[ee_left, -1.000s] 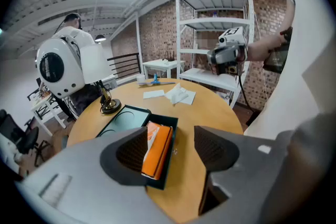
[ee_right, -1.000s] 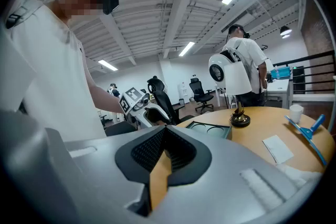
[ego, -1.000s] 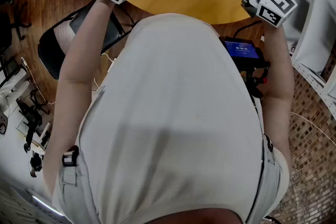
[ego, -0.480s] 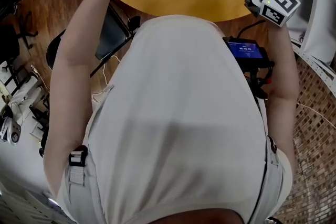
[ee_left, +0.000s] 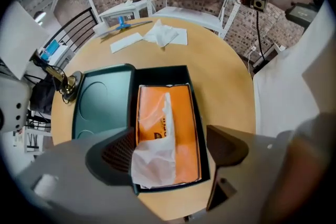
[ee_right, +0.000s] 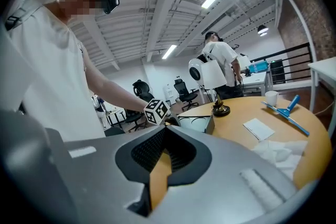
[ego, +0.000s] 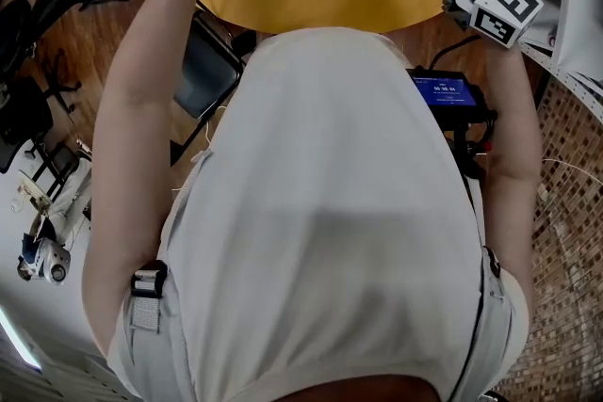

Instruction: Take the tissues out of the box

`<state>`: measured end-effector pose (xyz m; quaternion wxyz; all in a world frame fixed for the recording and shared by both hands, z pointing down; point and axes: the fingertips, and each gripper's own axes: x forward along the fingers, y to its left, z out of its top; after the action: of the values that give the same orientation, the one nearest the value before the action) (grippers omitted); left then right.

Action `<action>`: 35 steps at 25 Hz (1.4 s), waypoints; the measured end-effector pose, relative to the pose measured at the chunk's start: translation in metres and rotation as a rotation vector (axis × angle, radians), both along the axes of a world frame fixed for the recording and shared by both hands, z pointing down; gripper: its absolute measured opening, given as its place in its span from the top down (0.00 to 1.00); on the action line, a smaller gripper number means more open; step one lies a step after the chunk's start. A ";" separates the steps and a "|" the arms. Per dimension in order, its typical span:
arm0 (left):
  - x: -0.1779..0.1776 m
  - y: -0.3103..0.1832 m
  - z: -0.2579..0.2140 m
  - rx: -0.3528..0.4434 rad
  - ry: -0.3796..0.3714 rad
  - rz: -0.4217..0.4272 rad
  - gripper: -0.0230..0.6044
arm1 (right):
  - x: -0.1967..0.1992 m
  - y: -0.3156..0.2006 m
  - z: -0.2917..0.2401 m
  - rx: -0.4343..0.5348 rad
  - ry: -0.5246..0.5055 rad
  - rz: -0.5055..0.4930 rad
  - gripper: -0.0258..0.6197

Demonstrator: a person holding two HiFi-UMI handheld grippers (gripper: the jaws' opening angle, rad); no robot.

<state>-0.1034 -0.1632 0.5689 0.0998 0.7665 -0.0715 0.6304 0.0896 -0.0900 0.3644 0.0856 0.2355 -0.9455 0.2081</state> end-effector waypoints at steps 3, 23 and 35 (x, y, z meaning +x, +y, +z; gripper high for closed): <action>-0.002 -0.005 0.015 -0.029 -0.052 0.022 0.26 | 0.007 0.000 0.003 -0.013 0.001 0.028 0.96; 0.013 0.001 -0.012 0.071 0.055 0.003 0.47 | 0.005 -0.005 0.004 -0.032 0.013 0.031 0.96; 0.023 0.018 -0.054 0.187 0.174 0.010 0.48 | -0.015 0.000 -0.001 -0.013 0.020 -0.052 0.96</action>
<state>-0.0808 -0.1451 0.5147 0.0306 0.8245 -0.1174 0.5528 0.0744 -0.0901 0.3633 0.1020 0.2122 -0.9490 0.2096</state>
